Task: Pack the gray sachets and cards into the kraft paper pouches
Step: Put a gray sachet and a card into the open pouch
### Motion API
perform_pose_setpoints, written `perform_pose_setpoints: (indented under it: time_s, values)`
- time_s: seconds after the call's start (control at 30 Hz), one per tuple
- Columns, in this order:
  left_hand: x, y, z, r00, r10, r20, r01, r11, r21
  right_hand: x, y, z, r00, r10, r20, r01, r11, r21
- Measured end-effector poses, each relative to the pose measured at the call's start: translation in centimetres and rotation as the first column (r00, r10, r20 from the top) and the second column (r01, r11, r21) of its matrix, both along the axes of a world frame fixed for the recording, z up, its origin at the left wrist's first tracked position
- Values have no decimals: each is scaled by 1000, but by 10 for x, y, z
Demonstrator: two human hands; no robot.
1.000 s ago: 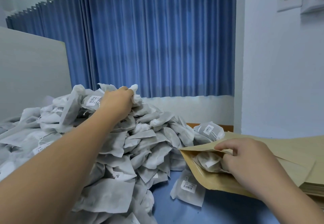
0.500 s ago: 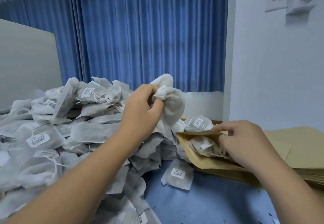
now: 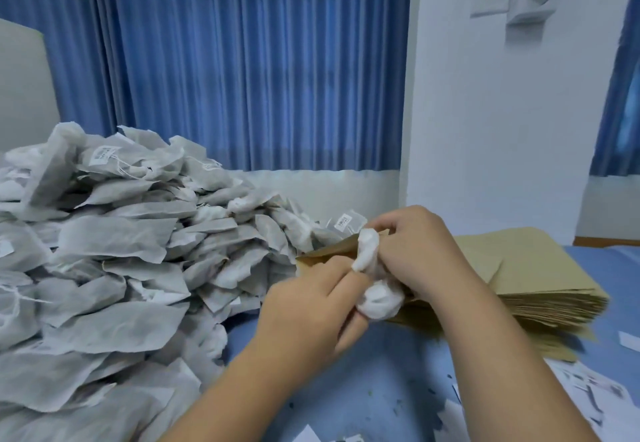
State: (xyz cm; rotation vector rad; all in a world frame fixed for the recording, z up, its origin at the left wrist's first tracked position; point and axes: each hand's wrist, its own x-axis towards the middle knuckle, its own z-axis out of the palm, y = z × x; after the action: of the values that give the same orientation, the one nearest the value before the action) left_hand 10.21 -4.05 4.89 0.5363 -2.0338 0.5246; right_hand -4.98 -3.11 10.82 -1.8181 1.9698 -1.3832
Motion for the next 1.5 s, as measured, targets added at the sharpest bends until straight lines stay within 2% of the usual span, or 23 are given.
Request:
perform_pose_setpoints:
  time_s: [0.1, 0.23, 0.33, 0.43, 0.5, 0.53, 0.63, 0.73, 0.8, 0.87, 0.93, 1.03, 1.13, 1.2, 1.27, 1.4, 1.43, 1.5]
  values:
    - [-9, 1, -4, 996, 42, 82, -45, 998, 36, -3, -2, -2, 1000, -13, -14, 14, 999, 46]
    - [-9, 1, 5, 976, 83, 200, -120, 977, 178, -7, -5, -4, 994, 37, 101, -43, 998, 54]
    - [-9, -3, 8, 950, 217, 225, -270, 933, 239, -2, -3, 0, 989, 142, 44, -145, 988, 54]
    - [-10, -3, 6, 944, 234, 232, -290, 925, 247, 8, -2, 2, 980, 200, -19, -198, 977, 74]
    - [-11, -2, 10, 957, 151, 249, -223, 930, 293, 11, -1, 3, 980, 194, -50, -191, 980, 65]
    - [-10, -2, 13, 970, 64, 233, -151, 913, 379, 11, 0, 3, 982, 176, -64, -173, 984, 51]
    - [-4, -3, 21, 972, -222, 73, 117, 733, 670, 8, 2, 7, 993, 111, -40, -112, 994, -13]
    - [-2, -7, 18, 962, -258, -88, 227, 579, 783, 5, 4, 9, 998, 62, -13, -63, 997, -33]
    - [-4, -9, 15, 945, -204, -255, 326, 537, 778, 5, 5, 9, 999, 41, 2, -41, 999, -27]
    - [-3, -14, 16, 961, -96, -261, 258, 658, 708, 6, 5, 9, 997, 63, 51, -62, 998, -28]
    - [0, -17, 18, 989, -27, -147, 109, 802, 587, 10, 4, 9, 991, 105, 82, -103, 994, -29]
    - [1, -14, 19, 1000, -6, -17, 13, 901, 434, 18, 4, 10, 979, 179, 93, -178, 984, -24]
    - [-2, -10, 18, 1000, 23, 4, -23, 905, 425, 24, 7, 13, 968, 245, 61, -242, 969, -56]
    - [-4, -12, 17, 998, 64, 27, -69, 875, 479, 27, 9, 15, 958, 284, 40, -281, 957, -68]
    - [-3, -13, 19, 997, 78, -21, -53, 826, 562, 29, 9, 16, 954, 295, 43, -291, 953, -77]
    - [1, -5, 29, 974, -126, -191, 224, 692, 687, 23, 4, 11, 988, 153, 22, -150, 982, -112]
    - [2, -2, 32, 970, -159, -186, 244, 687, 684, 21, 3, 10, 995, 104, 0, -104, 988, -114]
    - [5, 0, 38, 981, -169, -96, 191, 739, 646, 16, 2, 8, 999, 24, -23, -27, 993, -114]
